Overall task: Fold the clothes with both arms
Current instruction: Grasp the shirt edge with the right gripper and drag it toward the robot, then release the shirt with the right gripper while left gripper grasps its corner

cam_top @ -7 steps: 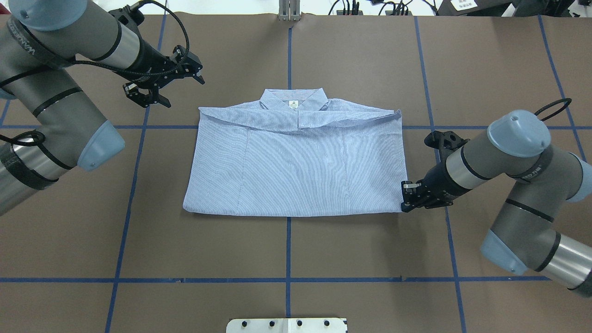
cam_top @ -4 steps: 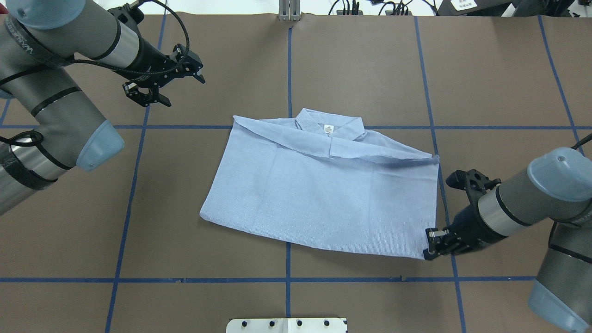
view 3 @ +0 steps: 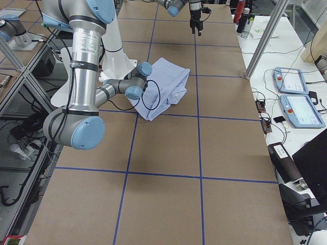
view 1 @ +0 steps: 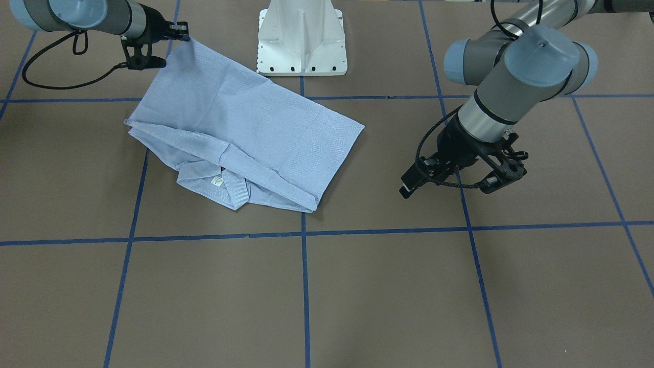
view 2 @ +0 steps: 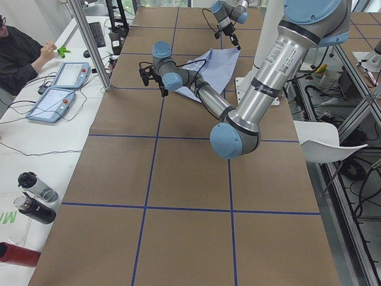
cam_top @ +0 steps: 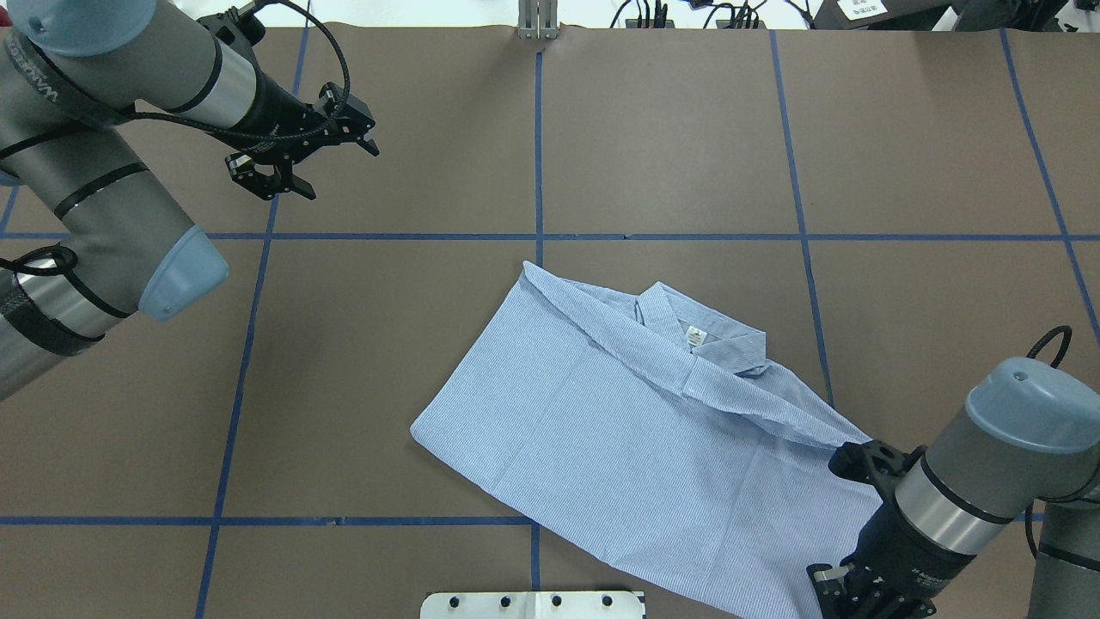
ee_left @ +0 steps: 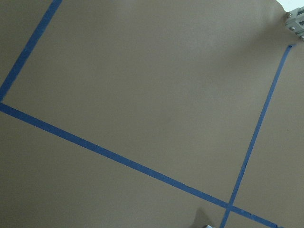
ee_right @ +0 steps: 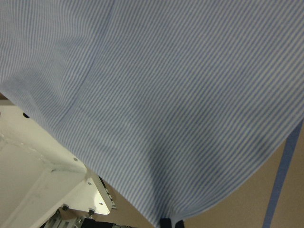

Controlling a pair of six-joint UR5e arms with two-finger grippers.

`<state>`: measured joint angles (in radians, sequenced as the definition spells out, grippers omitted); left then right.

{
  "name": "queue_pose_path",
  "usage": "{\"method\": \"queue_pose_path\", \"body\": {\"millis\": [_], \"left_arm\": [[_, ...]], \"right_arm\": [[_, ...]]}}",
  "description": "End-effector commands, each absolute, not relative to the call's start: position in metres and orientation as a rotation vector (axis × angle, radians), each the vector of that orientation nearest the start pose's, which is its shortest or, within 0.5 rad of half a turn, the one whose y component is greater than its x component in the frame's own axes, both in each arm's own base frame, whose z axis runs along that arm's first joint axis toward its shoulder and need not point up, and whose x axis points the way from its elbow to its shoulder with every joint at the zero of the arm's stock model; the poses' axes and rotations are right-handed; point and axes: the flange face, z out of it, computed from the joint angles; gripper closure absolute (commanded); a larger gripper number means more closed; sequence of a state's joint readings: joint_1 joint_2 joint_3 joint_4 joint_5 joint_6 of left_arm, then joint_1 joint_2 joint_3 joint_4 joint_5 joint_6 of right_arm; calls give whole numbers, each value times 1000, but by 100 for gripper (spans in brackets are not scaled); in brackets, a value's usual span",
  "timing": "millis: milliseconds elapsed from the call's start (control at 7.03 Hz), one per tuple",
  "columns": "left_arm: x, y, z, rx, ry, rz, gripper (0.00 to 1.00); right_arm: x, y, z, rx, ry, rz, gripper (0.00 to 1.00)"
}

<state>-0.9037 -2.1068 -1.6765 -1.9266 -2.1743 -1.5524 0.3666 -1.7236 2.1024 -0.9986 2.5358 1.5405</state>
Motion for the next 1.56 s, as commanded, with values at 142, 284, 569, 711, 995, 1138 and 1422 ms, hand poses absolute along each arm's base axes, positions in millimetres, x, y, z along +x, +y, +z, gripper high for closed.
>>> {"method": "queue_pose_path", "body": {"millis": [142, 284, 569, 711, 995, 1138, 1422], "left_arm": [[354, -555, 256, -61, 1115, -478, 0], [373, -531, 244, -74, 1133, -425, 0], [409, -449, 236, -173, 1132, -380, 0], [445, -412, 233, -231, 1108, -421, 1], [503, -350, 242, -289, 1053, -463, 2], [525, -328, 253, -307, 1002, -461, 3], [539, -327, 276, -280, 944, -485, 7]], "right_arm": [[-349, -218, 380, -686, -1054, -107, 0], [-338, -270, 360, -590, -1133, -26, 0], [-287, -365, 320, -351, -1257, 143, 0], [-276, -385, 306, -258, -1282, 191, 0], [-237, -421, 308, -124, -1289, 259, 0], [-232, -426, 310, -86, -1287, 233, 0], [-235, -431, 308, -74, -1288, 220, 0]]}}
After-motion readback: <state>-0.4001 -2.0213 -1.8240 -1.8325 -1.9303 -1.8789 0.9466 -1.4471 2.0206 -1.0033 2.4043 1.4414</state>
